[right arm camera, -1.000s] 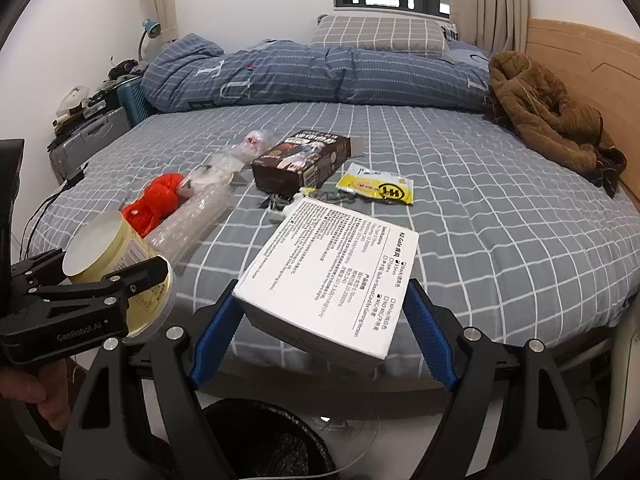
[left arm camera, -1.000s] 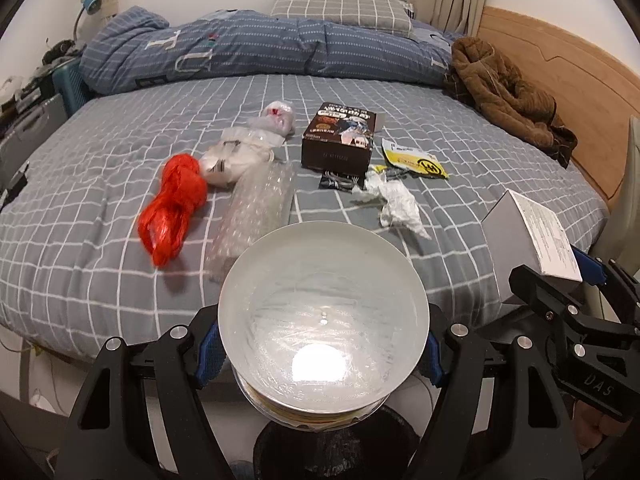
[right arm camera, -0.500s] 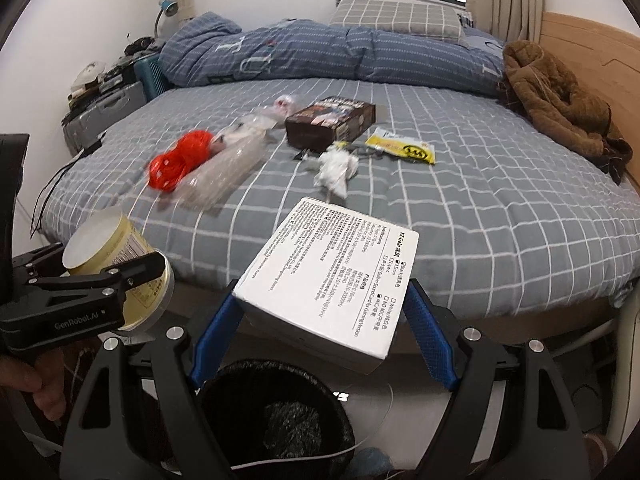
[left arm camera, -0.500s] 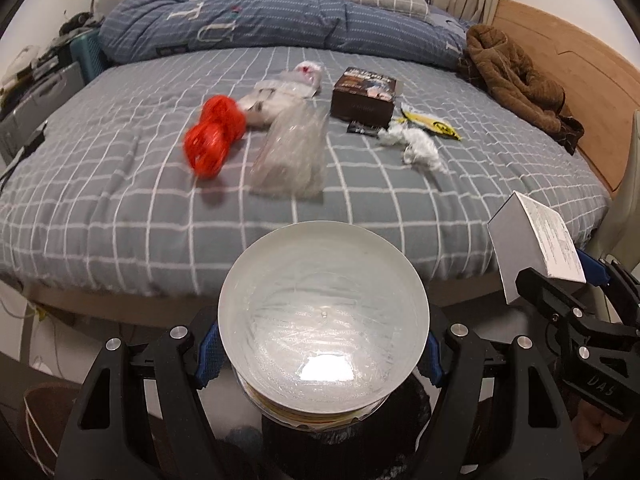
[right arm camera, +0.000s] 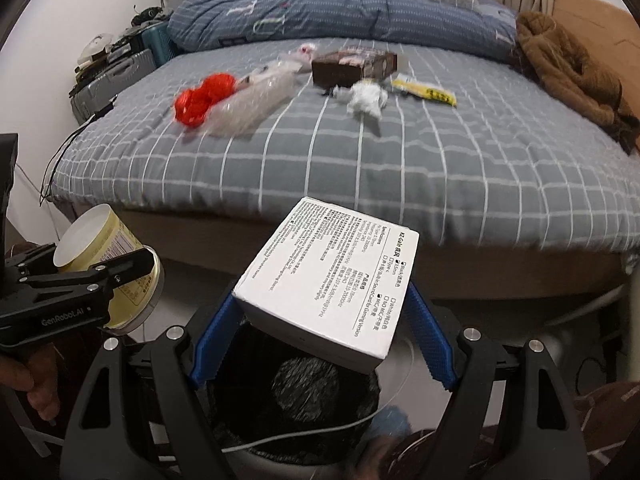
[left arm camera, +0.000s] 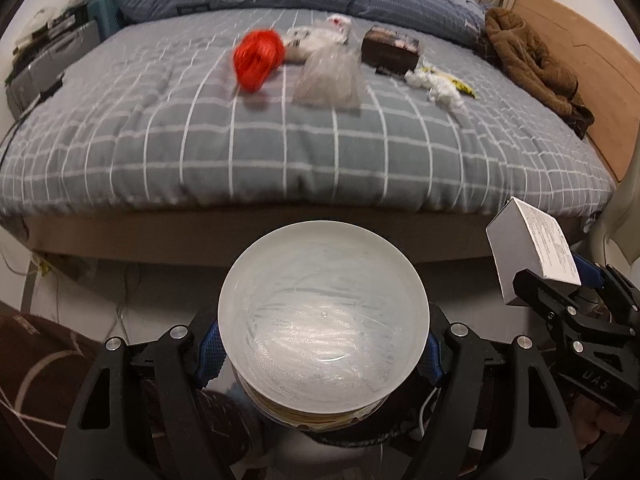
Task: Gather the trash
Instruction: 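Lift the tub and white box and carry both toward the black trash bin, then open the right tool over the bin while the left tool releases the tub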
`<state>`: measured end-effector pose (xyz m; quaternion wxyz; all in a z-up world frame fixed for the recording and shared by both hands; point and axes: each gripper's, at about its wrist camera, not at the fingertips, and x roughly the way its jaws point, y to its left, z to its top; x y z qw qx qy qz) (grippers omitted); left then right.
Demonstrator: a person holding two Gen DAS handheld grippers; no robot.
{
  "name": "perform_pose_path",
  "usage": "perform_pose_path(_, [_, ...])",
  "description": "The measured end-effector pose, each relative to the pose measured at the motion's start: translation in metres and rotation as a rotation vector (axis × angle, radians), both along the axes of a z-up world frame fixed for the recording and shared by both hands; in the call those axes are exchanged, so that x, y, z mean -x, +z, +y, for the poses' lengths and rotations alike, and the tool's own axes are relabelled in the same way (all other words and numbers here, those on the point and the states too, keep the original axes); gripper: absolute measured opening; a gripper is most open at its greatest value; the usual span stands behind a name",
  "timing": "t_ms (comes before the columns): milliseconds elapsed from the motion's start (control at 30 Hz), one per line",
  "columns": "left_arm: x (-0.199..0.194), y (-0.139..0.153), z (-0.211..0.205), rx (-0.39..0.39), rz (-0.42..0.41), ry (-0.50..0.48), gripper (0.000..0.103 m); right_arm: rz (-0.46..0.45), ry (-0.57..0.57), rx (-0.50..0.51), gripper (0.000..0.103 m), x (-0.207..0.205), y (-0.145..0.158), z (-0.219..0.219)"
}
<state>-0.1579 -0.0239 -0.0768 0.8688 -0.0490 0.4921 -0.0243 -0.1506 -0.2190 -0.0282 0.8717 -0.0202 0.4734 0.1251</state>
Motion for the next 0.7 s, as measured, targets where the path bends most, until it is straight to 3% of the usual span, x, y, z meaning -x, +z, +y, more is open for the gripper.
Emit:
perform_pose_path(333, [0.003,-0.05,0.014,-0.017,0.126,0.002,0.073,0.12,0.017,0.017,0.077,0.006,-0.034,0.007])
perform_pose_path(700, [-0.005,-0.093,0.023,-0.01,0.192,-0.017,0.073,0.278,0.056,0.055,0.077,0.0,-0.088,0.02])
